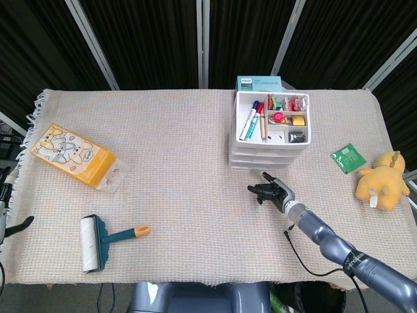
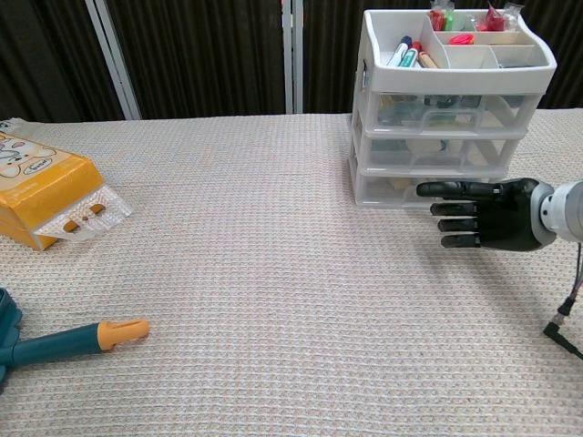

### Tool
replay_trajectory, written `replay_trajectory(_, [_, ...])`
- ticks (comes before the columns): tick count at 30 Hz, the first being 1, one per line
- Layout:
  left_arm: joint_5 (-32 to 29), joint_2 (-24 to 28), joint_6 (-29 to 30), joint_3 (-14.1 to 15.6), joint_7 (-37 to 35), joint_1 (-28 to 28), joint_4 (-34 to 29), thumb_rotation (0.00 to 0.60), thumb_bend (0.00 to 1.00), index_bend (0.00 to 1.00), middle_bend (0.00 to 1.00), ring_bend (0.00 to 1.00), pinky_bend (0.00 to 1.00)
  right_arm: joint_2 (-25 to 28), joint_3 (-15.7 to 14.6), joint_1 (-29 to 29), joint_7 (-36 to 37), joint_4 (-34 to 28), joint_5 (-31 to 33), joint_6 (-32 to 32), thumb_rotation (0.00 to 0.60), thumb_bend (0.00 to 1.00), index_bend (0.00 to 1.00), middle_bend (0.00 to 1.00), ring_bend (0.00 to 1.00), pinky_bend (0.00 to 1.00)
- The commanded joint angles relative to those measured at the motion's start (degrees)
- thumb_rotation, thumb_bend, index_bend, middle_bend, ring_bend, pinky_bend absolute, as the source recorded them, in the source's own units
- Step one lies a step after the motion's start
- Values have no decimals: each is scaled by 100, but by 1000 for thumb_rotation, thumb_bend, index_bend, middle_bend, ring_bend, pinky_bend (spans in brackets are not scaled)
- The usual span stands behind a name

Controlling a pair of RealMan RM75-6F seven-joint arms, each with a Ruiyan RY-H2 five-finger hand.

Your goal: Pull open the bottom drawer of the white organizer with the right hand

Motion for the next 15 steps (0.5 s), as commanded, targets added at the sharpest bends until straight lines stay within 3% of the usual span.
replay_trajectory(1, [-25, -2, -15, -10, 25, -8, -3, 600, 121, 0, 0, 0, 0, -88, 75, -10, -38, 131, 0, -104, 600, 150, 144, 836, 838, 753])
replay_trajectory(15, [-118, 19, -98, -27, 83, -39, -34, 600, 121, 0, 0, 0, 0, -449, 495, -63, -184, 658, 239, -508, 600, 150, 137, 830, 838, 752])
